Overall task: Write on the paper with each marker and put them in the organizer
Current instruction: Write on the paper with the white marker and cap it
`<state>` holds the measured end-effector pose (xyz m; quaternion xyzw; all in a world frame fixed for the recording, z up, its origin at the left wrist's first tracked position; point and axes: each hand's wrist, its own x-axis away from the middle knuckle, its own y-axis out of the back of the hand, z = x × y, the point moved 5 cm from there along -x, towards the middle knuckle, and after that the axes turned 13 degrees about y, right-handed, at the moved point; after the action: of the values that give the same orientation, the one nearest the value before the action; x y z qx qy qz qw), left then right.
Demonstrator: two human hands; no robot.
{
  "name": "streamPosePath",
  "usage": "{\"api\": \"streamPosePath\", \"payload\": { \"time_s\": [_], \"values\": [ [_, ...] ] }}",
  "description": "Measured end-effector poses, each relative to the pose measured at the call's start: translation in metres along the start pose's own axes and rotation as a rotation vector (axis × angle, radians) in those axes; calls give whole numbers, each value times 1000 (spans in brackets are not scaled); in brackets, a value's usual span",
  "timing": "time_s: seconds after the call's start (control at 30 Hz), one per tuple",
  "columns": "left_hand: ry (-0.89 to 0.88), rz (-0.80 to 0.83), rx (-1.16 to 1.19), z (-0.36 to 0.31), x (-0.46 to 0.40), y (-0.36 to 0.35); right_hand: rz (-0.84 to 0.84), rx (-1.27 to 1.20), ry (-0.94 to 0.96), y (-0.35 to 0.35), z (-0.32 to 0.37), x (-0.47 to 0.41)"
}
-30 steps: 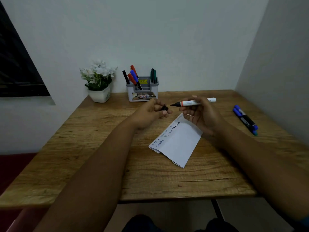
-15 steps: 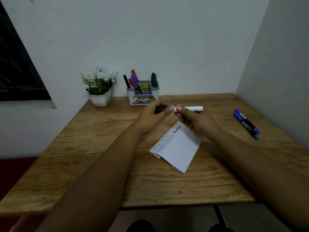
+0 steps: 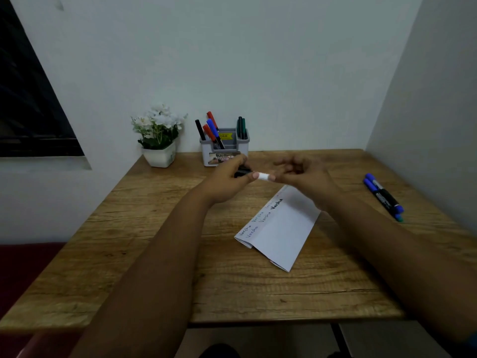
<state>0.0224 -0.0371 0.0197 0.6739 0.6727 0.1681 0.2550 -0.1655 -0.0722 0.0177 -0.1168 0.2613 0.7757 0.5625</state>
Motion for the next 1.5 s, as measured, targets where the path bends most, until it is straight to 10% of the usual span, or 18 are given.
{"api": "streamPosePath", "payload": {
  "time_s": [0.2,0.43,0.73,1.5],
  "values": [
    [-22,-165,168,7,2,24,326,735,591,-57,34,-22],
    [56,-522,653,39,-21,39,205,540,276,-75,23,-92],
    [87,-646,474,74,-39,25,-163,451,470,-75,17,-192],
    [27,-579,309,72,-41,10,235,884,413,-111,-32,-240]
  ]
}}
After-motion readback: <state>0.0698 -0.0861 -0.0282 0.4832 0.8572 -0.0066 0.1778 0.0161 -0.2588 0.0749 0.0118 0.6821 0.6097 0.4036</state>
